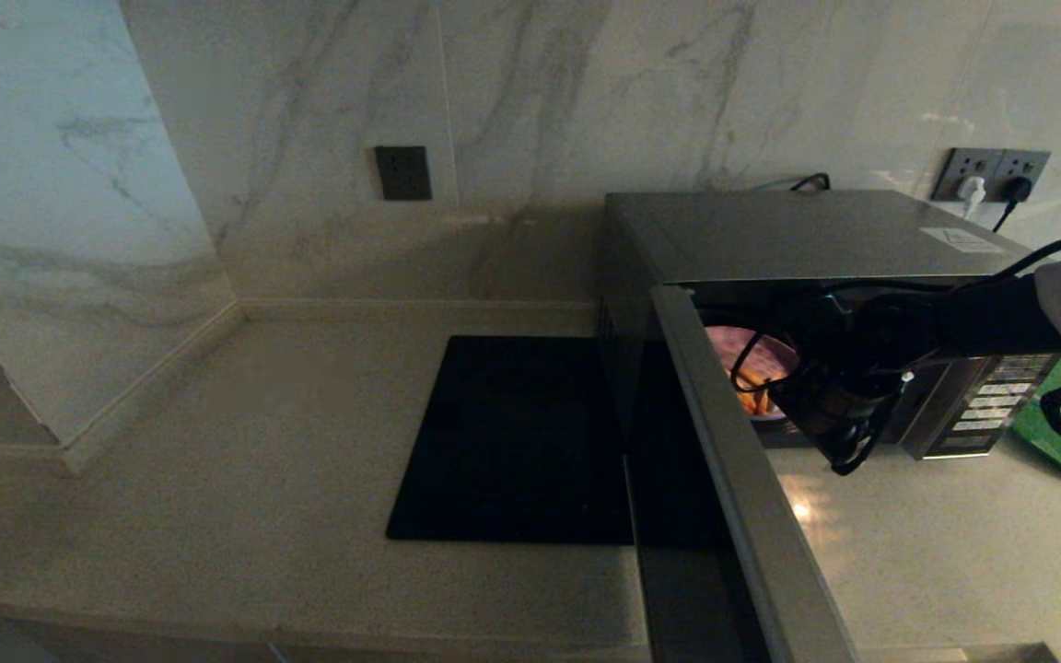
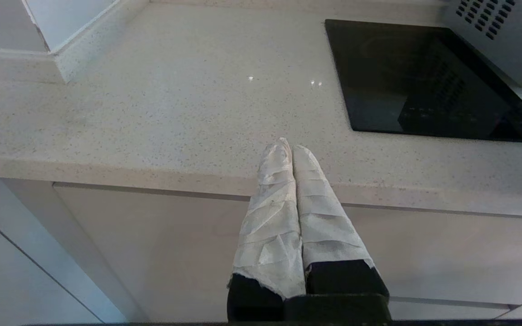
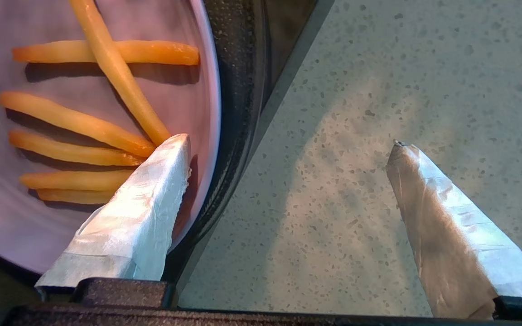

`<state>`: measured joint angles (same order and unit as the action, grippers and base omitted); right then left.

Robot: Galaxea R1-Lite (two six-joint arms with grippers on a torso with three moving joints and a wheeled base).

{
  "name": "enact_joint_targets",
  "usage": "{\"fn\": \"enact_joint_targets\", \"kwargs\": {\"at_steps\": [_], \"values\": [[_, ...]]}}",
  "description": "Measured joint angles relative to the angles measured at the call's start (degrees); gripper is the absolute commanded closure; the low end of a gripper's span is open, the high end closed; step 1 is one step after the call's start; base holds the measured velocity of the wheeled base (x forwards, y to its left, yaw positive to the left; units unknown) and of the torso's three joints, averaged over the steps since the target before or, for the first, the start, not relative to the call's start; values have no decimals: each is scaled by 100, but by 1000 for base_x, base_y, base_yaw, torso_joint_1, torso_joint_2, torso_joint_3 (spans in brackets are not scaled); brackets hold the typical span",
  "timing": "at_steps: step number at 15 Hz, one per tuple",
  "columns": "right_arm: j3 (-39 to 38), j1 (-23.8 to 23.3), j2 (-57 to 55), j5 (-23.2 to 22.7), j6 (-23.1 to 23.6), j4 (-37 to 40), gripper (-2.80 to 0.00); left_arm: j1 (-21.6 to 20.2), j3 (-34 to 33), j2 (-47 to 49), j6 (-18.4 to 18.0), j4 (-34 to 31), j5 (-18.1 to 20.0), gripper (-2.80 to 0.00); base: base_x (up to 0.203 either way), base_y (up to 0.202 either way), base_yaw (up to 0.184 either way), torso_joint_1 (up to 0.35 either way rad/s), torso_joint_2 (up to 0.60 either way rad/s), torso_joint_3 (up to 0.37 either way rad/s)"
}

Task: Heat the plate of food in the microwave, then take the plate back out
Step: Take the plate out of the microwave

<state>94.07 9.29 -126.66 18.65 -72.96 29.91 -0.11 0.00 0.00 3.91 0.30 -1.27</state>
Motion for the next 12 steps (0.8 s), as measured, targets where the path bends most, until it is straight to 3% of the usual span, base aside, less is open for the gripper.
{"fn": "enact_joint_targets", "kwargs": {"at_steps": [12], "values": [[265, -74, 5, 4, -349, 487, -280, -2, 0, 0, 0, 5, 4, 0, 0, 0, 0, 0, 0, 0]]}}
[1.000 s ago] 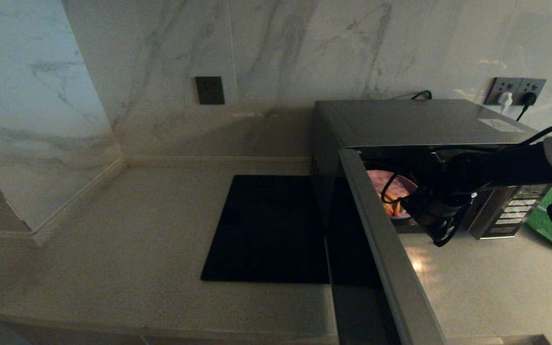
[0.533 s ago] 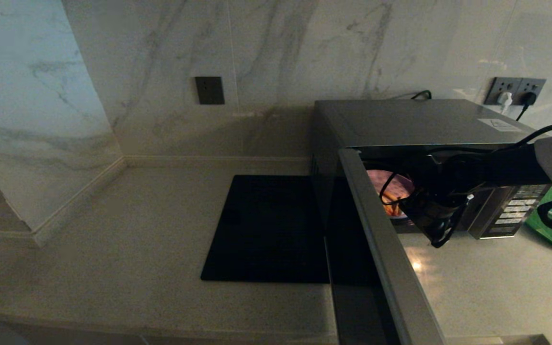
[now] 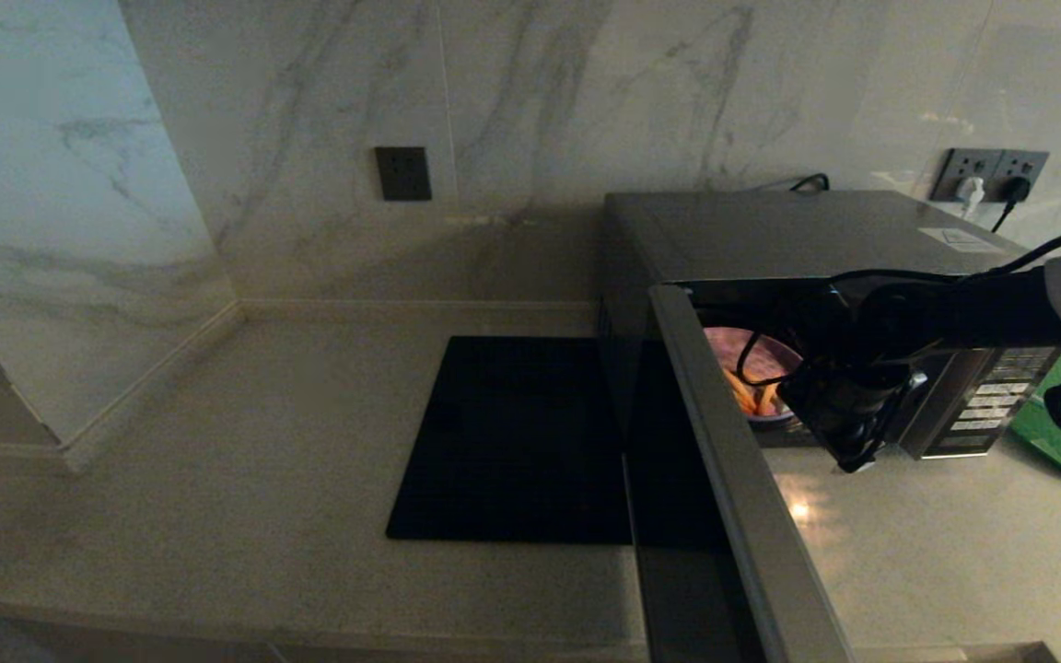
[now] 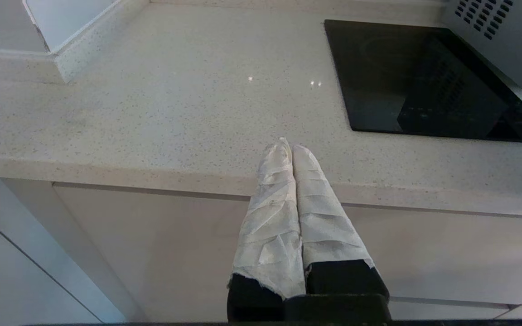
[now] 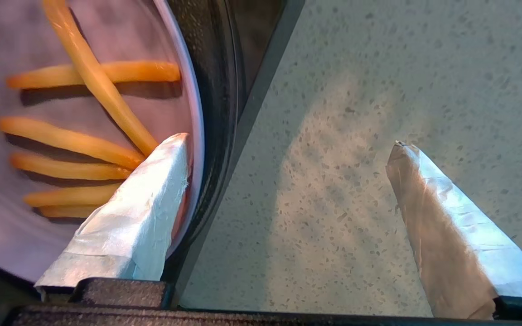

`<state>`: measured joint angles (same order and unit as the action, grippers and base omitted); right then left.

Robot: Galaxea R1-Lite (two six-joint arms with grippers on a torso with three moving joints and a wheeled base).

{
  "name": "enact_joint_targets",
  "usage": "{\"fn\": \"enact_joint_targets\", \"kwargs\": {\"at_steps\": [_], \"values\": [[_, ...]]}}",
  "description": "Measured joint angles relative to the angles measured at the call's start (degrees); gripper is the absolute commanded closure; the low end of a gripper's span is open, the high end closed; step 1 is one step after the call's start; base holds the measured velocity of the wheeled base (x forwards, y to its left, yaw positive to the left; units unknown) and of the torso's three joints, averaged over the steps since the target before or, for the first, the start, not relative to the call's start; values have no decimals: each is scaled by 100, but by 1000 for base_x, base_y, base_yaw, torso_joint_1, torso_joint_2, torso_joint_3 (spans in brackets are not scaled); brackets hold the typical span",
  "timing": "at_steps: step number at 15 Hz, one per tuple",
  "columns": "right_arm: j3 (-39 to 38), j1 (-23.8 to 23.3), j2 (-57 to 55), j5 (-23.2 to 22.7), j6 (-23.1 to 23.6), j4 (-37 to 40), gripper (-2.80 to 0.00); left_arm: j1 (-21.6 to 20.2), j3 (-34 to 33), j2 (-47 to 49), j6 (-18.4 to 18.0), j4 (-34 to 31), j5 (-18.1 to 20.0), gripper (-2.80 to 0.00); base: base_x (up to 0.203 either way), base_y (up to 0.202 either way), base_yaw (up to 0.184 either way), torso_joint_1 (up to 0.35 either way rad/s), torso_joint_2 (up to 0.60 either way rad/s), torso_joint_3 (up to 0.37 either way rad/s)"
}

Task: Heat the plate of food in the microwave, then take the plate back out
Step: Take the plate out of the microwave

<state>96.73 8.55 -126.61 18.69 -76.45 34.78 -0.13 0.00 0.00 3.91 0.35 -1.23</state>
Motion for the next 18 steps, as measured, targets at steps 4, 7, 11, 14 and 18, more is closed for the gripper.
{"fn": "enact_joint_targets", "kwargs": {"at_steps": [4, 7, 11, 14, 18], "values": [[-4, -32, 45, 2, -34, 9, -280, 2, 0, 0, 0, 2, -2, 0, 0, 0, 0, 0, 0, 0], [-25, -47, 53, 0, -39, -5, -280, 2, 0, 0, 2, 2, -2, 0, 0, 0, 0, 0, 0, 0], [-26, -94, 83, 1, -62, 207, -280, 2, 0, 0, 0, 0, -2, 0, 0, 0, 0, 0, 0, 0], [-20, -95, 103, -8, -73, 229, -280, 2, 0, 0, -1, -2, 0, 0, 0, 0, 0, 0, 0, 0], [-42, -95, 114, -9, -81, 227, -280, 2, 0, 0, -1, 0, -4, 0, 0, 0, 0, 0, 0, 0]]}}
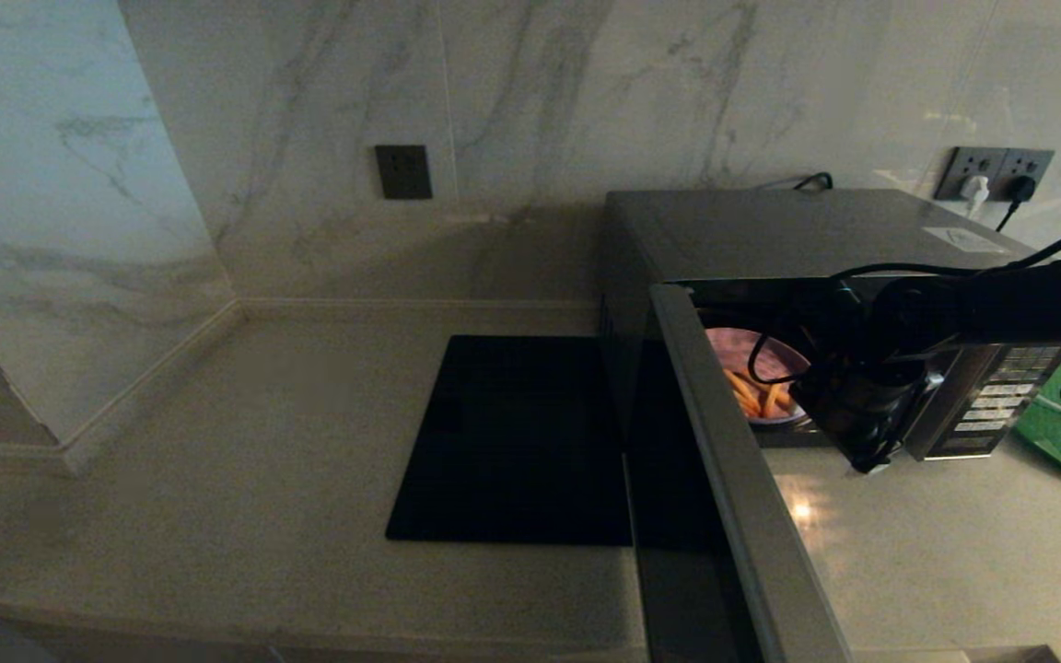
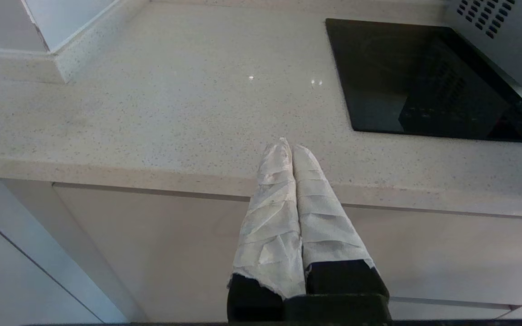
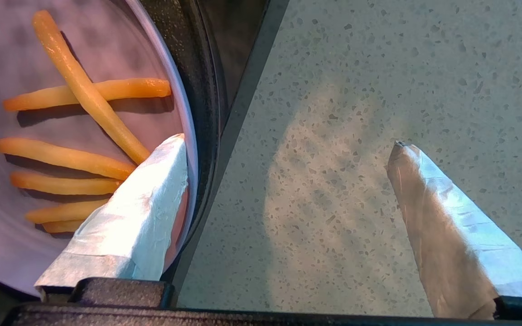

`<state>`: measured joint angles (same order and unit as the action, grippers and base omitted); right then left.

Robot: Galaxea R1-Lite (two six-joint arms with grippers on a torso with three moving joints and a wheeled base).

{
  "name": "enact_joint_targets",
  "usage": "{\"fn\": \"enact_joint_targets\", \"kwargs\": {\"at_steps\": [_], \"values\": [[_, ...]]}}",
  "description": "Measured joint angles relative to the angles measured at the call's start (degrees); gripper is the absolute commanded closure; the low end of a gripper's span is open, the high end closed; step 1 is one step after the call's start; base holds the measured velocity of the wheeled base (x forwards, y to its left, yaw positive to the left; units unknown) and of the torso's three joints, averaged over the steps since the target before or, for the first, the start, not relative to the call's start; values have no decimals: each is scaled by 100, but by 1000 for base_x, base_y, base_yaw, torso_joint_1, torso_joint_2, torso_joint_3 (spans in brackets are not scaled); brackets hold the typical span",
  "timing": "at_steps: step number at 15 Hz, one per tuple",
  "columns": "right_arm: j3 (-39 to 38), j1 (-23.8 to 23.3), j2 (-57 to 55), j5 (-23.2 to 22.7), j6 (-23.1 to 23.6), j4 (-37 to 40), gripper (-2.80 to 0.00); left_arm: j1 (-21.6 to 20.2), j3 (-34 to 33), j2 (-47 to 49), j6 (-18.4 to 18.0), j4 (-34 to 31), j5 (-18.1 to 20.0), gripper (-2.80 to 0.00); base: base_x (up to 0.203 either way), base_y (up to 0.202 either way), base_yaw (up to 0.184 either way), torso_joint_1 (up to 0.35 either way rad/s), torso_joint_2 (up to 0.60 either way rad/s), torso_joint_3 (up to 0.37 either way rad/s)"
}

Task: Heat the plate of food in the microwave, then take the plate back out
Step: Take the plate out of the microwave

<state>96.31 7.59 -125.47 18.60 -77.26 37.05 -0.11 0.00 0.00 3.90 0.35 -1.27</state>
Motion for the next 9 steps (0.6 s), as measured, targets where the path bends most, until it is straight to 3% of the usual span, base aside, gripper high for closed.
{"fn": "enact_joint_targets", "kwargs": {"at_steps": [9], "values": [[77, 17, -24, -406, 1, -83, -280, 0, 0, 0, 2, -2, 0, 0, 0, 0, 0, 0, 0, 0]]}}
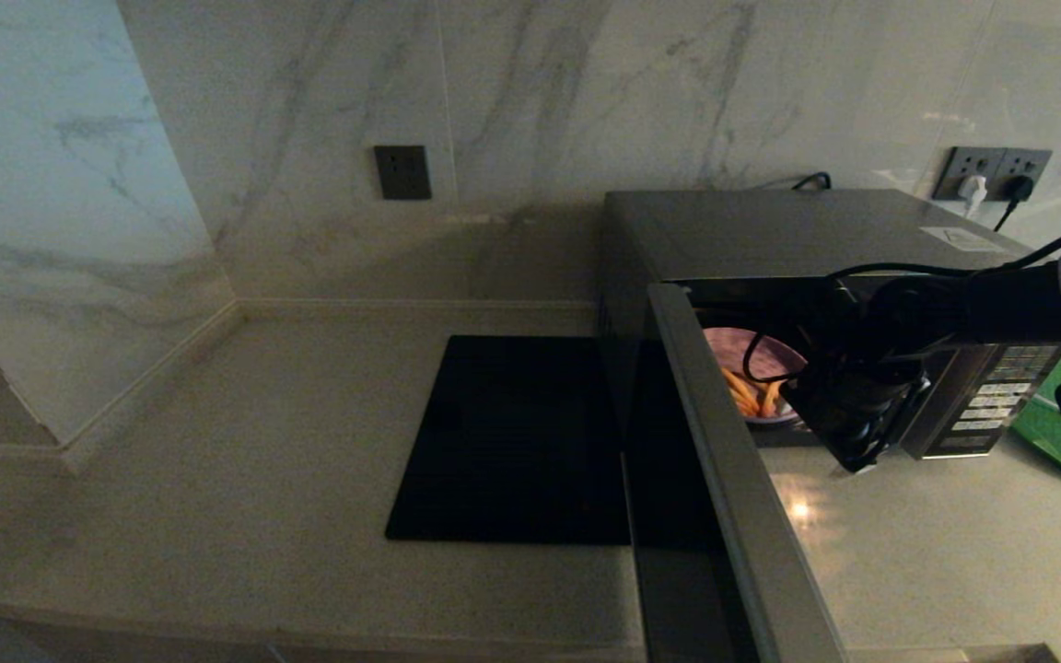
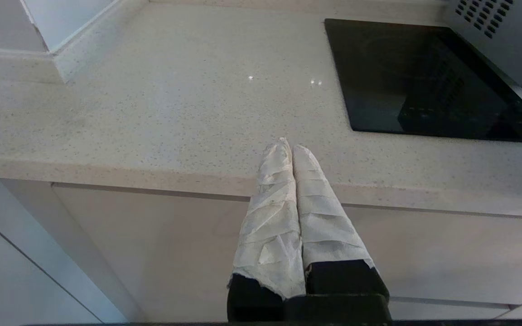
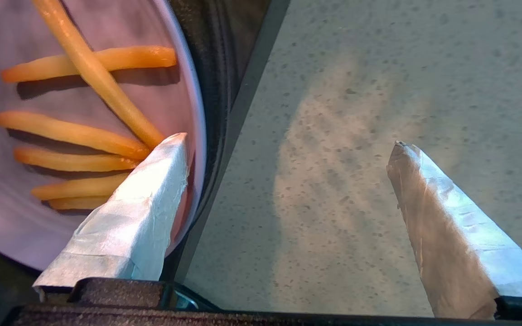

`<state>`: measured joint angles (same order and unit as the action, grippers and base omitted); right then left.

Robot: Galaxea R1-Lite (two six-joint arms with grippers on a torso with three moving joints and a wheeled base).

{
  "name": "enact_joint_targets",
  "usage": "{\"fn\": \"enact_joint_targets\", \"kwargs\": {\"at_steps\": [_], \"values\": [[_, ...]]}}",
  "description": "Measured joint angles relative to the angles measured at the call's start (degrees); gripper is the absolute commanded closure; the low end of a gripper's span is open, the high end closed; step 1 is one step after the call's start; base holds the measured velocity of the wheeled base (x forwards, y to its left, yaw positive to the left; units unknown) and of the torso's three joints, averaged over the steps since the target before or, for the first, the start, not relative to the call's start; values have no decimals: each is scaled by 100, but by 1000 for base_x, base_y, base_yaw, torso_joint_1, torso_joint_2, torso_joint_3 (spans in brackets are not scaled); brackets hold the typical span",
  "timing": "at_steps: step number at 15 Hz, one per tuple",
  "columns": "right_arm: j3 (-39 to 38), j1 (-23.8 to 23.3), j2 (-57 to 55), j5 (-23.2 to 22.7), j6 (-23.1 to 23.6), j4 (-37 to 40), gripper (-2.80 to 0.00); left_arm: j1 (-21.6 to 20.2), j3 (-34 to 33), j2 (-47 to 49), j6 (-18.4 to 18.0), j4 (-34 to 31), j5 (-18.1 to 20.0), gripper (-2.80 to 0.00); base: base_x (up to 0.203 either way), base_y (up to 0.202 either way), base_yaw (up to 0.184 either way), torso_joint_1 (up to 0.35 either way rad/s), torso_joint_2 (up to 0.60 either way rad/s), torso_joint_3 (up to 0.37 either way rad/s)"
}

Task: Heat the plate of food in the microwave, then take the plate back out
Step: Take the plate out of the microwave

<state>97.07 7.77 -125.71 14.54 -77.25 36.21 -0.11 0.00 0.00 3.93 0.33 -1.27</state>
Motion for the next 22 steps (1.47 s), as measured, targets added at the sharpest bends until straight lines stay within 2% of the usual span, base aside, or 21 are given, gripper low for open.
{"fn": "enact_joint_targets", "kwargs": {"at_steps": [4, 5, 22], "values": [[15, -5, -37, 4, -1, -54, -280, -5, 0, 0, -2, 1, 4, 0, 0, 0, 0, 0, 0, 0], [15, -5, -43, 12, -1, -58, 0, -5, 0, 0, -1, 2, 1, 0, 0, 0, 0, 0, 0, 0], [-118, -77, 183, 33, -9, -43, 0, 1, 0, 0, -1, 0, 1, 0, 0, 0, 0, 0, 0, 0]]}}
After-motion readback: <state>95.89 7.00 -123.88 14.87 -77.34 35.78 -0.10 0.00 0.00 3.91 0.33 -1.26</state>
